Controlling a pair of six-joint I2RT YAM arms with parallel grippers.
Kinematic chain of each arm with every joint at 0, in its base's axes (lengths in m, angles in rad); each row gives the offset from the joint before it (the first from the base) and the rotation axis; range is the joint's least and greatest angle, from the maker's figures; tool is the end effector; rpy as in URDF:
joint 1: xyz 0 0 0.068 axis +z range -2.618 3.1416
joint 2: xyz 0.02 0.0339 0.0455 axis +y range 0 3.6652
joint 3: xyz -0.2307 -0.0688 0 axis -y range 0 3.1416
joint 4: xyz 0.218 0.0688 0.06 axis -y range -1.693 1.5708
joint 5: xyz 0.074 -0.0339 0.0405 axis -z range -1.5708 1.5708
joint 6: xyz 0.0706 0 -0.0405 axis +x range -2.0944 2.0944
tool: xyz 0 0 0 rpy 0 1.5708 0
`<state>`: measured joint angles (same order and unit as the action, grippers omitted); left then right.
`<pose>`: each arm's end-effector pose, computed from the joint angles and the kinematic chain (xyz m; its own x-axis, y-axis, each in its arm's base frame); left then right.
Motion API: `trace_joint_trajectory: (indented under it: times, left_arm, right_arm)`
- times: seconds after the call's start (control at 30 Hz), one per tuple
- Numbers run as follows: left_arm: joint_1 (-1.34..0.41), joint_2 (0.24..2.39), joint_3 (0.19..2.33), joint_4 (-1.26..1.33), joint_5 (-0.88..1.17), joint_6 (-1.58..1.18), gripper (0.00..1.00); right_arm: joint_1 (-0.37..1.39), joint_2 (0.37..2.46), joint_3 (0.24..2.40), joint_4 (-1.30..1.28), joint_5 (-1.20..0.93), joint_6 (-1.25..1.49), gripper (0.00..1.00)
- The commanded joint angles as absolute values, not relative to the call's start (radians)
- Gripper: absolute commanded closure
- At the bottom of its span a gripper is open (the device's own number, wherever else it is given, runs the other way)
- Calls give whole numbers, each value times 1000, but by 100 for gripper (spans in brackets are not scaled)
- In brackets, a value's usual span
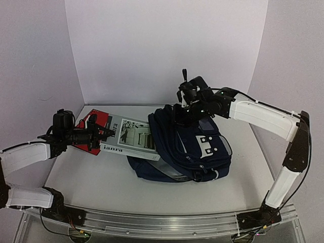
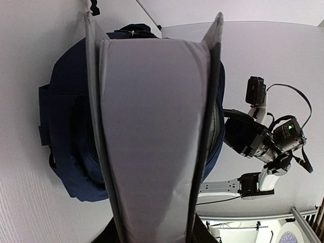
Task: Pack the student bag
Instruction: Place the book in the student bag.
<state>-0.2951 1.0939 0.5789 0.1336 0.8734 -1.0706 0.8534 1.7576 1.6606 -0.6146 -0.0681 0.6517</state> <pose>0.2179 -0.1228 0.2189 -0.9320 -0.3057 -0.1948 0.1035 0.2905 -0.9513 0.2561 0.3008 0.2845 -0.8179 -0.0170 -0.5752 -0.3642 0.7891 0.4947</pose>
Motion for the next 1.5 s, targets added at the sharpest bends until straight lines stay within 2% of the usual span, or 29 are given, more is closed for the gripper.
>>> trace_joint_trajectory:
  times: [0.0,0.3,0.63,0.9,1.0,1.17,1.33,1.47]
  left_arm:
    - [-324,1154,595,291,854,-1133,71]
    - [-479,1314,641,513,713,-1216,72]
    - [-633,1536,710,672,409,-1198,72]
    - [-718,1778,907,646,412,-1148,68]
    - [-718,1744,910,559,377,-1099,61]
    - [-718,1625,919,266,275,-977,36]
    - [-718,1536,906,91,202,-942,13]
    - [-719,1484,910,-10,159,-925,7]
  right_arm:
    - [863,1699,1748,-414,-121,689,100]
    - [862,1714,1760,-335,-144,706,100]
    - [863,1713,1710,-223,-179,744,100]
    - [863,1709,1687,-139,-176,762,100]
    - [864,1696,1677,-137,-154,752,100]
    - [863,1670,1659,-137,-118,733,100]
    - [863,1673,1658,-137,-118,725,100]
    - [863,1685,1662,-136,-129,724,100]
